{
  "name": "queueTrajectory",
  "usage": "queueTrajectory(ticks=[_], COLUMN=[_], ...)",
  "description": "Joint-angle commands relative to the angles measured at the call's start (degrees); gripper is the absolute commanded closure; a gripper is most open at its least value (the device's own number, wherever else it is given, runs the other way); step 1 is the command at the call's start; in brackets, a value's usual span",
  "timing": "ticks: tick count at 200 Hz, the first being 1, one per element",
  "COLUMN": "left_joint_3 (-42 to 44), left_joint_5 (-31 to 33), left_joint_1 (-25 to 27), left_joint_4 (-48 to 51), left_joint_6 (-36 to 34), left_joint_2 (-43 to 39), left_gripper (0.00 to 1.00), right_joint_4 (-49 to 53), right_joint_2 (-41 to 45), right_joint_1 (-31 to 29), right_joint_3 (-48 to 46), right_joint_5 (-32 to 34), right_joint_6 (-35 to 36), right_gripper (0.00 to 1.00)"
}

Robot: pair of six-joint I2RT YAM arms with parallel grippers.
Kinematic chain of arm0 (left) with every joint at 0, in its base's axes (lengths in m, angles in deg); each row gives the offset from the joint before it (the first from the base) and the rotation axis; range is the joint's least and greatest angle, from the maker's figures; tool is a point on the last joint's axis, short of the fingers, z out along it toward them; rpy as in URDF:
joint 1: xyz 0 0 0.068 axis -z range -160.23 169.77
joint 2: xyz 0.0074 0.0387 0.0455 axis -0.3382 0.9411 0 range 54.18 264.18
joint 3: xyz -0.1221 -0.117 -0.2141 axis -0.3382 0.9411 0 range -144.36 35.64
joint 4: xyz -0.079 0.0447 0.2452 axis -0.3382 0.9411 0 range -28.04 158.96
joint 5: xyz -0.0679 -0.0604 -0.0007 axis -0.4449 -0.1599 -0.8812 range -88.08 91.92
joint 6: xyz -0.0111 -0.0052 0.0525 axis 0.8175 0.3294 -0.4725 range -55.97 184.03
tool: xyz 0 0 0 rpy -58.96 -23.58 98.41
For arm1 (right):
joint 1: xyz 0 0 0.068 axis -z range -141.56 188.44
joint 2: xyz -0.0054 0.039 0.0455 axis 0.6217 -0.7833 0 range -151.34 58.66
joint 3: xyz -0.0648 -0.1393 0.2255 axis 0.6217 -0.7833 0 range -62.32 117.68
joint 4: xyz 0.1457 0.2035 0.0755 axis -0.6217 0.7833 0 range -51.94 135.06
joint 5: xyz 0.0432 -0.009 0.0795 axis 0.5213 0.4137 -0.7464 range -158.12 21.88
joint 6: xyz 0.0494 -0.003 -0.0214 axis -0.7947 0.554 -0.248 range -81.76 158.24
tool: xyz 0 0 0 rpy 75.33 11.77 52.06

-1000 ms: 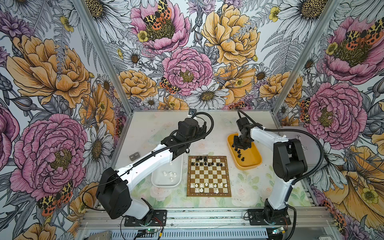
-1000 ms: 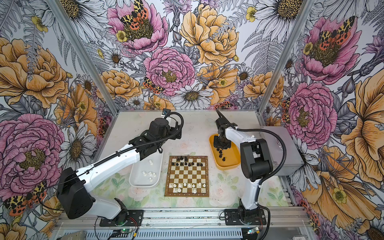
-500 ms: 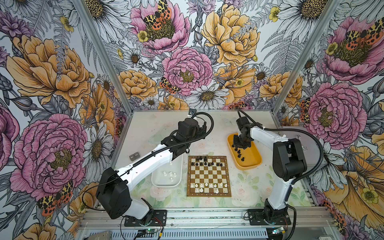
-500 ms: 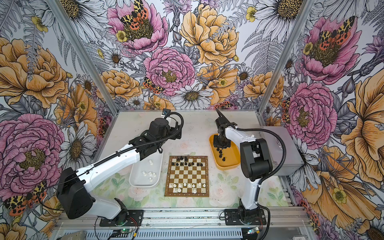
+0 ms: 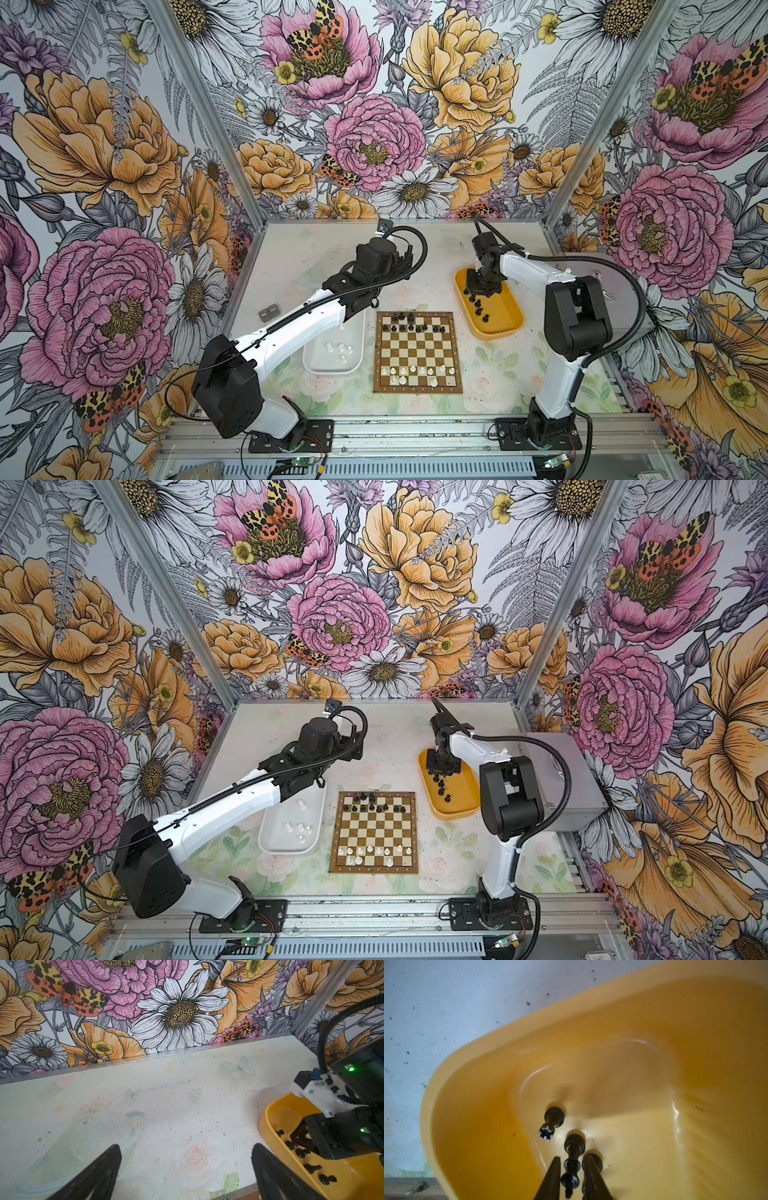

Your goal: Set up the chess pieces on the board

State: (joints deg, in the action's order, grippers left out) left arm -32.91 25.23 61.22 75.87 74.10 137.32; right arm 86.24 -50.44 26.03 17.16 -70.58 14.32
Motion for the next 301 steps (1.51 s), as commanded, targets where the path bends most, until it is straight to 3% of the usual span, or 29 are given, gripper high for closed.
queueTrajectory(ticks=[1, 146, 218, 301], left_joint_3=[1.0, 2.2, 1.9, 4.9], left_joint_5=[0.1, 0.2, -0.9, -1.0], left_joint_1=[-0.5, -1.3, -2.4, -2.5], left_joint_4=[-1.0, -1.3, -1.1, -2.3], left_joint_6=[-0.4, -0.3, -0.5, -0.2], left_joint_2=[-1.9, -2.7, -3.1, -6.2], left_gripper=[0.01, 0.01, 0.01, 0.01], right_joint_4=[0.7, 3.2, 8.9, 18.8], right_joint_2=[-1.2, -1.9, 1.3, 7.4], right_joint_1=[-0.2, -0.7, -1.2, -4.9], right_joint_3=[1.5, 3.7, 6.4, 16.8], right_joint_5=[0.0, 0.9, 2.0, 2.9], right_joint_6=[0.9, 1.3, 2.3, 2.2], right_gripper=[0.77, 0.91, 0.90, 0.90])
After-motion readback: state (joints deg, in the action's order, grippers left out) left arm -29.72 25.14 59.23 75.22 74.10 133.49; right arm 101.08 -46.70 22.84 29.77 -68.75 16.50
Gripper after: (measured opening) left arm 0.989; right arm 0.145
